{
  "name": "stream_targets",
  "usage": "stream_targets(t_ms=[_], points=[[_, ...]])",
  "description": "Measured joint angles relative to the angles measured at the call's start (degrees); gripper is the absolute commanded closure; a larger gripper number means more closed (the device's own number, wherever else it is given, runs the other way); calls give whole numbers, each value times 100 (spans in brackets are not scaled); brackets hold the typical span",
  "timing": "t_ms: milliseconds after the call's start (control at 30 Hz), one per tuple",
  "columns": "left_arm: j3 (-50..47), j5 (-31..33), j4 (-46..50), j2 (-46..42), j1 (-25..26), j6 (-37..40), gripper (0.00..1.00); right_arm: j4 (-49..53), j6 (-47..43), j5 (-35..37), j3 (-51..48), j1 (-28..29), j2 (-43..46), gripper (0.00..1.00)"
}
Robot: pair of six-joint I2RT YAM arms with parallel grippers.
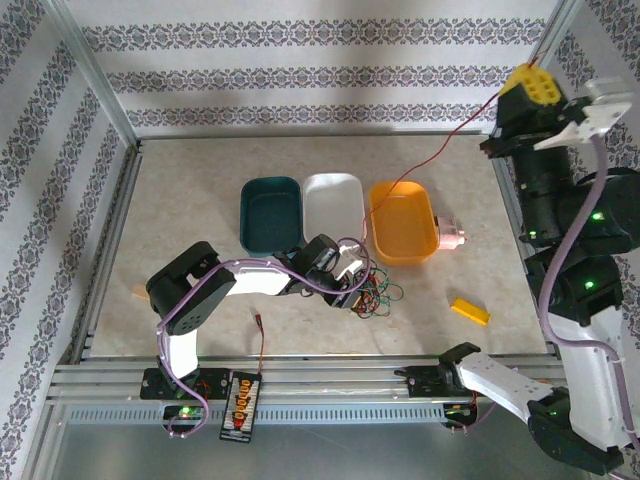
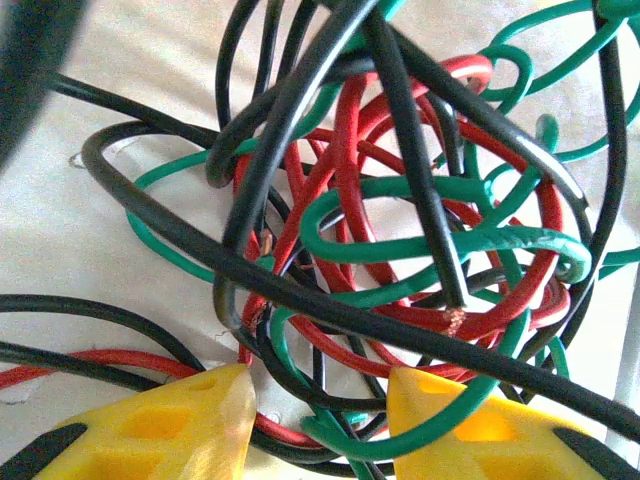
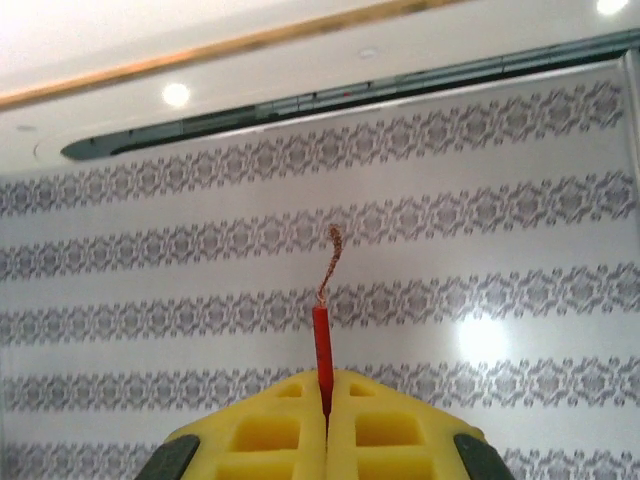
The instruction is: Untangle the cables
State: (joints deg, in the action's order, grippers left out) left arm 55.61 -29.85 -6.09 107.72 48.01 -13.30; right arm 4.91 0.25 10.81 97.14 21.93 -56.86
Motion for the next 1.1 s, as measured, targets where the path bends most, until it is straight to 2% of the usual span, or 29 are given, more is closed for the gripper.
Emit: stream_targets(t_ms=[200,500,900,1100], points=[[-118,76,-44,-111,0,-61,59,50,498,-457,435,-662,-621,100],[-258,337,149,-352,0,-87,58,400,1244,-1156,-457,-1364,-1373,100],[-262,400,240,-389,0,-118,58,463,1244,-1132,-566,-1434,-1403,100],[-262,400,240,-389,0,-133,58,442,1137,-1115,-149,-1434,-1499,100]])
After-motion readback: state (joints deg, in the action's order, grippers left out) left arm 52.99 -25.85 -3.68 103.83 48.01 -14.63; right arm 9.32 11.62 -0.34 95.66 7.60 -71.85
